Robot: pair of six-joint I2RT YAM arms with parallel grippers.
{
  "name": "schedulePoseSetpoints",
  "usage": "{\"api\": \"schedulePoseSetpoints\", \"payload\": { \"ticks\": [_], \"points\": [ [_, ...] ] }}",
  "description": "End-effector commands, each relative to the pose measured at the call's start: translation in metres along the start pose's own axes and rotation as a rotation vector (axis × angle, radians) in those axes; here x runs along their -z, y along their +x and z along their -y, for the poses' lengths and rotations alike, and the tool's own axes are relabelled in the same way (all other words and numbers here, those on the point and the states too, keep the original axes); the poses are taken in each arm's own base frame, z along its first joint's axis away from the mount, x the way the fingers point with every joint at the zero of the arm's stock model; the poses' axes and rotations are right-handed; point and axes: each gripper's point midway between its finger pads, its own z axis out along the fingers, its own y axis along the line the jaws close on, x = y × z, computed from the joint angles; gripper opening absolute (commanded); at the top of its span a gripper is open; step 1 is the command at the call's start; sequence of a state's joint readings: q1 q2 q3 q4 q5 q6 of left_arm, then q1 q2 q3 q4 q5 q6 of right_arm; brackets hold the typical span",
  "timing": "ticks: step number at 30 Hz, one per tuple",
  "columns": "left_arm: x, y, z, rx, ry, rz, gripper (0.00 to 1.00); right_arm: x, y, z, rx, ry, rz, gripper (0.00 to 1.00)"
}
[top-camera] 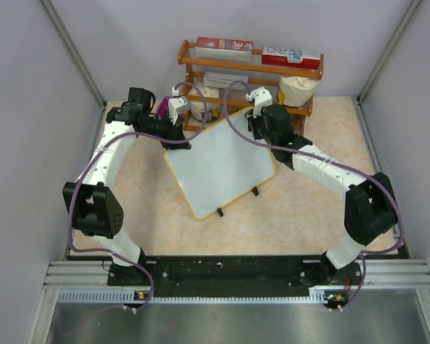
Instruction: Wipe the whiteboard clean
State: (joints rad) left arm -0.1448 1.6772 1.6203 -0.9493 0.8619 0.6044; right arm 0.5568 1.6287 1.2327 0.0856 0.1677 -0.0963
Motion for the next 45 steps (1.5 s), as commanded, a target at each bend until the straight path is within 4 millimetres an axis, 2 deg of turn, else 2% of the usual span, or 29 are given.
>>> {"api": "schedulePoseSetpoints", "payload": {
  "ticks": [1,3,5,11,12,18,19,24,29,36,41,43,45],
  "points": [
    [-0.003,0.006,0.021,-0.105,0.058,-0.027,0.0,-0.005,-0.001,0.042,0.007,0.099,0.008,0.0],
    [-0.003,0.006,0.022,-0.105,0.059,-0.026,0.0,-0.004,0.001,0.046,0.012,0.103,0.004,0.0],
    [-0.003,0.006,0.021,-0.107,0.056,-0.025,0.0,-0.001,0.0,0.041,0.011,0.073,0.008,0.0],
    [-0.003,0.007,0.021,-0.101,0.055,-0.03,0.0,0.006,0.002,0.002,0.014,-0.039,-0.01,0.0],
    [-0.003,0.007,0.021,-0.099,0.056,-0.03,0.0,0.008,0.003,-0.013,0.024,-0.07,-0.01,0.0],
    [-0.004,0.006,0.021,-0.088,0.057,-0.027,0.0,0.019,-0.001,-0.07,0.062,-0.183,-0.007,0.0],
    [-0.004,0.006,0.02,-0.084,0.057,-0.027,0.0,0.023,-0.001,-0.087,0.073,-0.215,-0.008,0.0],
    [-0.005,0.005,0.021,-0.075,0.061,-0.022,0.0,0.037,0.002,-0.139,0.119,-0.31,-0.013,0.0],
    [-0.004,0.005,0.021,-0.072,0.058,-0.021,0.0,0.053,0.019,-0.199,0.184,-0.417,-0.034,0.0],
    [-0.002,0.002,0.022,-0.077,0.054,-0.013,0.0,0.068,0.045,-0.258,0.249,-0.508,-0.062,0.0],
    [-0.002,0.002,0.022,-0.076,0.048,-0.016,0.0,0.07,0.057,-0.268,0.307,-0.502,-0.066,0.0],
    [-0.001,0.001,0.023,-0.075,0.05,-0.013,0.0,0.066,0.058,-0.262,0.324,-0.461,-0.054,0.0],
    [-0.001,0.0,0.022,-0.074,0.051,-0.011,0.0,0.064,0.067,-0.254,0.36,-0.43,-0.058,0.0]
  ]
}}
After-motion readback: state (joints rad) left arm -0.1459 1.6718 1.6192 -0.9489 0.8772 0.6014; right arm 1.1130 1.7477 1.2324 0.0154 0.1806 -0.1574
